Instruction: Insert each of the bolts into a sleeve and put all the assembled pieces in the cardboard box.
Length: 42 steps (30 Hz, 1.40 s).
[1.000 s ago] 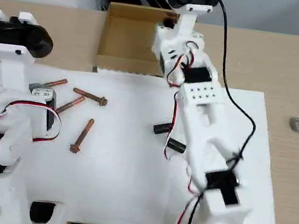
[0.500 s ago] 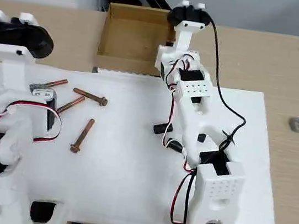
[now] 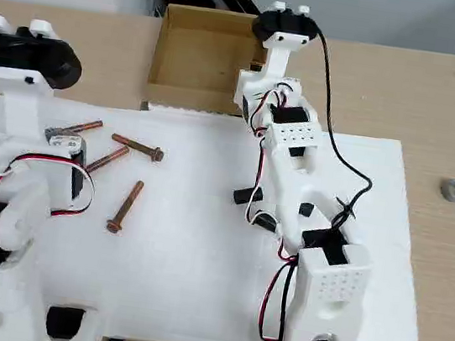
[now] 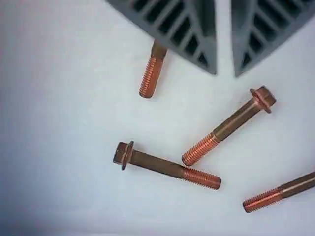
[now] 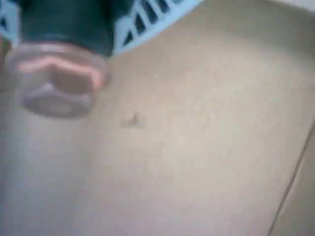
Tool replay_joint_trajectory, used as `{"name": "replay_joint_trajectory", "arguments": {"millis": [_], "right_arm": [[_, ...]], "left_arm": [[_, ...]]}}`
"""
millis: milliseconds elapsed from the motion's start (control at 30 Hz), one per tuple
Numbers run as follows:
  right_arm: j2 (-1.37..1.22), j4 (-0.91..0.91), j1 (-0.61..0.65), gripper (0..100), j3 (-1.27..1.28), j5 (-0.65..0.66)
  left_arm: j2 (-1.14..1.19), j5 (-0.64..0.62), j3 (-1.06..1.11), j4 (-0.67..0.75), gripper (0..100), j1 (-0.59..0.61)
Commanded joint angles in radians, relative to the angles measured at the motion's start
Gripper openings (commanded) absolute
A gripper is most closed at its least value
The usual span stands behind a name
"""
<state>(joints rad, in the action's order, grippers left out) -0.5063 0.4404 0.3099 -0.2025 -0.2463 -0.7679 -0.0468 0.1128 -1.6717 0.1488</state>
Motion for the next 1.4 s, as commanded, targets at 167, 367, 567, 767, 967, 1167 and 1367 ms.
{"name": "replay_joint_trajectory", "arguments": {"millis": [167,367,567,767,967,1167,1367], "right_arm": [[0.027,-0.013,0.010,20.5,-0.068,-0.009],[0.108,0.054,0.010,18.1,-0.068,-0.009],[0.295,0.280,0.002,17.3,-0.068,-0.008],[0.501,0.495,0.002,0.3,-0.068,-0.009],[0.690,0.704,0.005,0.5,-0.068,-0.008],[0.831,0.980,0.005,0.5,-0.068,-0.005],[0.898,1.147,0.004,0.5,-0.068,-0.005]], "left_arm": [[-0.008,0.000,-0.004,-0.003,1,0.002],[0.002,0.000,0.044,-0.008,1,0.005],[0.003,0.000,0.148,0.002,11,0.005],[0.069,0.023,0.145,0.029,11,0.011],[0.350,0.017,0.053,0.032,11,0.141],[0.612,-0.175,-0.197,0.011,11,0.244],[0.833,-0.494,-0.374,-0.017,11,0.245]]}}
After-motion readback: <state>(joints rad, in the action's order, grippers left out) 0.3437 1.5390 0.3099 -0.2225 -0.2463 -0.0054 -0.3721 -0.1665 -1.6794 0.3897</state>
